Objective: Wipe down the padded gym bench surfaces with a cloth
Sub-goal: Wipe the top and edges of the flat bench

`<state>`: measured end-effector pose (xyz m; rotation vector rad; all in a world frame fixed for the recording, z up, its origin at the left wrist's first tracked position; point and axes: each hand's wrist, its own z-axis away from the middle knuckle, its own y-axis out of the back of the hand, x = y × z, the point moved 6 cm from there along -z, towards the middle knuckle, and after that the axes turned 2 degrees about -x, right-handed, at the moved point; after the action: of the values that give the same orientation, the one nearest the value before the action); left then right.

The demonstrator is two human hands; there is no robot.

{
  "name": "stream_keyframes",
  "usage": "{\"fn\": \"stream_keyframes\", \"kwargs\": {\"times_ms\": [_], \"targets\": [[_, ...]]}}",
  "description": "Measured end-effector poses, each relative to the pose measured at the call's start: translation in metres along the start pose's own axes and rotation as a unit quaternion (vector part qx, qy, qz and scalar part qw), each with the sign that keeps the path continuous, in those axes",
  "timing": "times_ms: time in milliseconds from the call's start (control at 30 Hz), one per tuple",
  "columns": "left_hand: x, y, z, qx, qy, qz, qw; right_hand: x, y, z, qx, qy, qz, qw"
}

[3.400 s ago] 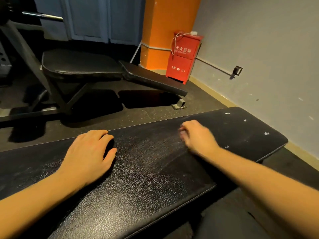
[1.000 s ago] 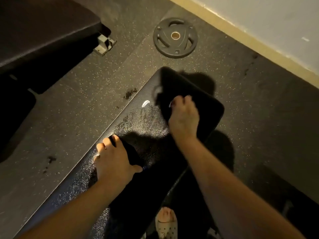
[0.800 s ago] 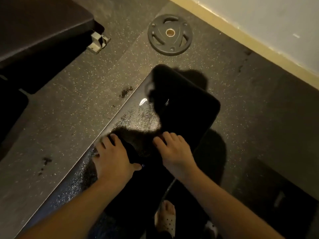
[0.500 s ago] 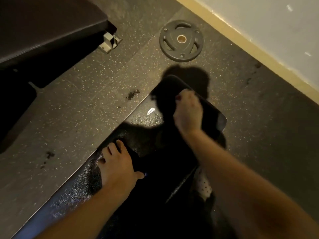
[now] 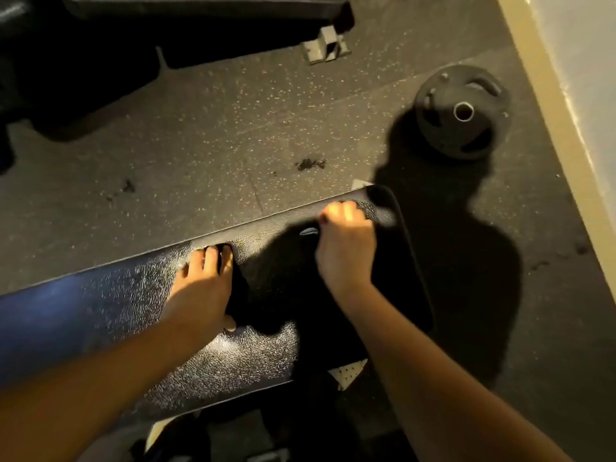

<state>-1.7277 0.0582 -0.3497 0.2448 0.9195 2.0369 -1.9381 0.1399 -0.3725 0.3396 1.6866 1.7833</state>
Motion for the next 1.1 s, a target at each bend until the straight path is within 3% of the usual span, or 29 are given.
{"fn": "stream_keyframes", "kwargs": {"times_ms": [100, 167, 300, 400, 433, 500, 600, 667, 767, 867, 900, 1033, 1100], "targets": [[-0.001, 0.000, 0.005, -0.014, 0.004, -0.018, 1.000, -0.042, -0.018, 0.053, -0.109, 0.259, -0.032, 0.959], [0.004, 0.006, 0.009, -0.006, -0.003, -0.016, 1.000, -0.011, -0.010, 0.076, -0.159, 0.344, -0.006, 0.925], [0.007, 0.010, 0.010, -0.014, -0.007, -0.026, 1.000, 0.065, 0.014, 0.008, -0.031, 0.151, 0.005, 0.988], [0.003, 0.006, 0.010, 0.003, -0.005, -0.038, 0.999, 0.017, 0.011, -0.036, 0.034, 0.087, 0.000, 0.996], [0.002, 0.003, 0.011, 0.001, -0.007, -0.037, 0.999, -0.009, 0.004, -0.031, 0.034, 0.102, -0.024, 0.994], [-0.001, -0.003, 0.014, 0.007, -0.004, -0.035, 0.999, -0.054, -0.014, 0.025, -0.016, 0.217, -0.024, 0.976], [0.001, -0.008, 0.027, 0.033, 0.019, -0.036, 0.999, -0.021, -0.021, 0.112, -0.153, 0.432, 0.014, 0.889], [0.003, -0.020, 0.043, 0.075, 0.066, 0.012, 0.995, 0.027, -0.013, 0.081, -0.168, 0.446, 0.052, 0.877], [0.018, -0.047, 0.080, 0.158, 0.182, 0.170, 0.955, 0.033, -0.003, -0.022, -0.057, 0.371, 0.068, 0.924], [0.057, -0.070, 0.093, 0.091, 0.262, 0.265, 0.923, -0.021, 0.000, -0.048, 0.001, 0.348, 0.017, 0.937], [0.068, -0.069, 0.092, 0.068, 0.282, 0.292, 0.912, -0.028, 0.001, -0.030, -0.014, 0.368, -0.007, 0.930], [0.093, -0.065, 0.082, 0.022, 0.332, 0.344, 0.878, 0.060, 0.005, 0.045, -0.129, 0.555, 0.038, 0.821], [0.099, -0.068, 0.082, 0.020, 0.337, 0.355, 0.872, 0.092, 0.022, 0.024, -0.098, 0.568, 0.036, 0.816]]}}
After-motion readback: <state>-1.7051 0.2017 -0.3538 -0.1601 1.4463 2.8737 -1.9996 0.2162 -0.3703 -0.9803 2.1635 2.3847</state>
